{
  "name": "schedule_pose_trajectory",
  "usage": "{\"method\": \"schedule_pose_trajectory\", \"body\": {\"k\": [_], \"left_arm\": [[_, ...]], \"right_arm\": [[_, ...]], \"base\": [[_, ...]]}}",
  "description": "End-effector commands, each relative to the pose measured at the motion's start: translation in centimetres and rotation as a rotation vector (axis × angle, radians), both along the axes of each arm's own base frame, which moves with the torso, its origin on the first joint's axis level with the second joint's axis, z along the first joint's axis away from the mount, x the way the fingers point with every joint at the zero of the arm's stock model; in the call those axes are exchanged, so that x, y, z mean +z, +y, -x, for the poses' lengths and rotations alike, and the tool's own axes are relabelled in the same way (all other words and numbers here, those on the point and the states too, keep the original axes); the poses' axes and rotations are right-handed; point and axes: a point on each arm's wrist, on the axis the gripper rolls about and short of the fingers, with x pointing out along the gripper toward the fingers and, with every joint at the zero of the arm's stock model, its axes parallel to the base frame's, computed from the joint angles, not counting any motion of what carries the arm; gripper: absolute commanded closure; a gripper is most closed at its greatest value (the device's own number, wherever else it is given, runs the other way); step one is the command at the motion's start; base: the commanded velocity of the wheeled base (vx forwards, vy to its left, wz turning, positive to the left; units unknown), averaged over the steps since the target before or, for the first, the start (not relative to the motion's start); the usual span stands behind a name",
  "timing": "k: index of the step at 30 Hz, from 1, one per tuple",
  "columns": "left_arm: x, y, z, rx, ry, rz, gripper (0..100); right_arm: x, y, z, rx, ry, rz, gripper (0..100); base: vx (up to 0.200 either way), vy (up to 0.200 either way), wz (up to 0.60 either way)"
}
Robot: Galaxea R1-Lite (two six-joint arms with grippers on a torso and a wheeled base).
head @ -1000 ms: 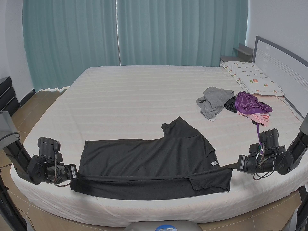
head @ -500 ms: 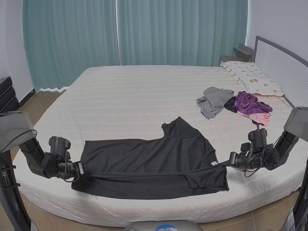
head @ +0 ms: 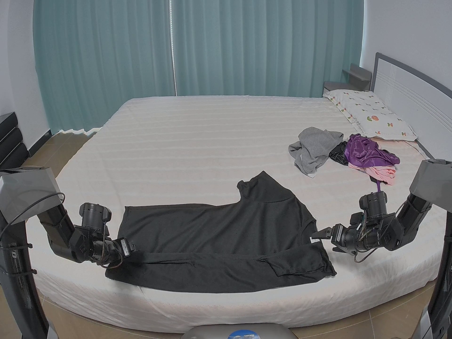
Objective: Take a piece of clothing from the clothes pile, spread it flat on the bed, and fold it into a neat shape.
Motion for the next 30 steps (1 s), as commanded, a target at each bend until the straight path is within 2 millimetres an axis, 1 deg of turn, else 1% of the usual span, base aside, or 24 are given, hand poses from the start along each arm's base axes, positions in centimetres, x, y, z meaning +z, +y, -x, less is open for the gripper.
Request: {"method": "schedule_pose_trajectory", "body": {"k": [1,2,5,8,11,13,17,19,22,26,30], "left_arm": [[0.7,0.0,0.0,0.033,-0.032,0.025,0],[0.8,0.0,0.0,0.043,-0.040,0.031,0],[3.1,0.4,0.3,0.100,-0.105,0.080,0],[4.7,0.7,1.1,0.122,-0.142,0.094,0],[5.4,0.7,2.2,0.143,-0.148,0.117,0],[5.7,0.6,2.4,0.168,-0.154,0.143,0],[5.2,0.5,2.4,0.176,-0.128,0.176,0],[4.6,0.3,2.6,0.172,-0.105,0.173,0],[4.4,0.2,2.8,0.163,-0.087,0.185,0],[3.8,0.1,3.6,0.144,-0.047,0.205,0],[3.7,-0.1,4.0,0.133,-0.033,0.205,0]], "right_arm": [[1.1,0.0,0.9,-0.007,-0.006,-0.019,0],[1.1,0.0,1.1,-0.011,-0.004,-0.023,0],[1.6,0.2,2.4,-0.046,-0.011,-0.069,0],[1.8,0.4,3.5,-0.083,-0.025,-0.118,0],[1.7,0.4,4.4,-0.115,-0.032,-0.159,0],[1.6,0.4,4.7,-0.131,-0.039,-0.181,0],[0.8,0.3,5.2,-0.145,-0.035,-0.196,0],[0.3,0.2,5.5,-0.146,-0.033,-0.194,0],[-0.2,0.2,5.7,-0.147,-0.036,-0.196,0],[-0.8,0.2,6.0,-0.147,-0.027,-0.195,0],[-0.8,0.2,5.9,-0.156,-0.027,-0.205,0]], "base": [[0.000,0.000,0.00],[0.000,0.000,0.00],[0.000,0.000,0.00],[0.000,0.000,0.00],[0.000,0.000,0.00],[0.000,0.000,0.00],[0.200,0.000,0.00],[0.200,0.000,0.00],[0.000,0.000,0.00],[0.000,0.000,0.00],[0.000,0.000,0.00]]}}
